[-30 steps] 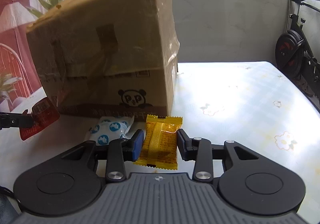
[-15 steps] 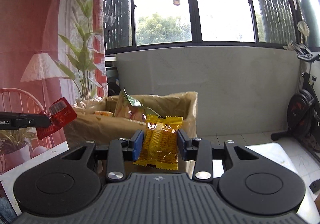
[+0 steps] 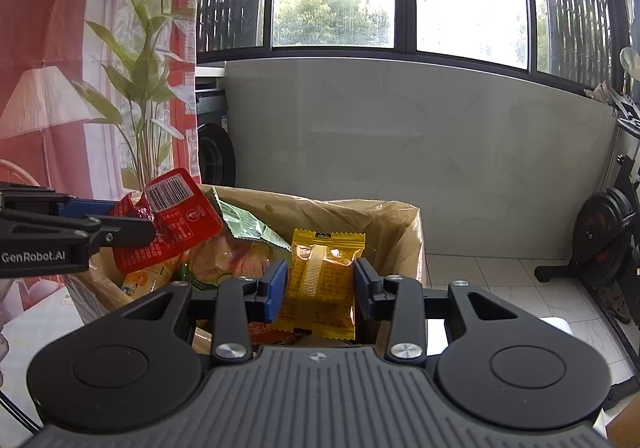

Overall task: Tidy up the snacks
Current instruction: 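Lift both packs over the box and open both tools to drop them, then return to the table and close the left tool on the blue-dotted white pouch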

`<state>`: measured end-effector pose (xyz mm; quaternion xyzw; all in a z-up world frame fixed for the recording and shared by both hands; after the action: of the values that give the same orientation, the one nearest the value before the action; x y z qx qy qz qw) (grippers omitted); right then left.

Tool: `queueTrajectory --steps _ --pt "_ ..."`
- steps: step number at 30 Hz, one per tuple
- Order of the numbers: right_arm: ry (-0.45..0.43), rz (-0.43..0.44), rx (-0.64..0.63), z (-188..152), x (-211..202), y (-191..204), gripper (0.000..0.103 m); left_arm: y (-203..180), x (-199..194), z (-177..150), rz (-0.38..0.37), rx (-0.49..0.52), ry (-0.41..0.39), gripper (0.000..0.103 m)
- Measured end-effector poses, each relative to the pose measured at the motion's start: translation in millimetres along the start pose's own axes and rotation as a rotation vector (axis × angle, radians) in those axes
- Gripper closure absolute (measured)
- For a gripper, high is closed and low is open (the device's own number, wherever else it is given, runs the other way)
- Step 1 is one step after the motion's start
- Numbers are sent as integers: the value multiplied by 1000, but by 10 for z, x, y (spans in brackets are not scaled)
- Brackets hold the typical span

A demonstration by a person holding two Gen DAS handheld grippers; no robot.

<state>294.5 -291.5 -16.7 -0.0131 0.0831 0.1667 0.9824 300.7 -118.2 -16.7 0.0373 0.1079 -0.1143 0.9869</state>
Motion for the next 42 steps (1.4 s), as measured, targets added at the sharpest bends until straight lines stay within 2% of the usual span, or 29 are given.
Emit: queueTrajectory --steps 1,3,7,10,16,21,30,35,42 --pt "16 -9 0 -18 14 -14 64 -12 46 -10 -3 3 11 65" --pt "38 -19 0 -41 41 -24 62 -17 86 -34 -11 7 24 57" --pt "46 -13 15 -71 16 -42 59 53 27 -93 -16 17 25 53" --pt "46 -13 30 -82 -13 -57 47 134 -53 -115 -11 -6 25 47" --pt "26 0 34 -85 -180 -63 45 211 -281 -83 -43 -47 3 46" --pt "-65 28 23 -95 -512 15 45 228 -616 -139 -117 -111 -23 46" --pt "-119 63 17 -452 -1009 166 45 134 -994 -539 -247 -158 28 46" --pt "-75 77 45 -772 -1057 163 45 -5 -911 -850 -300 -143 114 46" --pt "86 115 4 -1312 -876 195 45 -123 -570 -1272 -331 -207 238 46"
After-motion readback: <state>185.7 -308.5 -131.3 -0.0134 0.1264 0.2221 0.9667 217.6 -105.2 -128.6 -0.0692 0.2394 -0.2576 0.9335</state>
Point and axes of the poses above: each gripper's, at about its wrist camera, not at the fingertips, and x roughly the way its jaws point, y to its left, z to its top, the point moved 4 cm from there along x, roughly the way its jaws point, and after that the axes turned 12 degrees about -y, right-handed, at the moved point
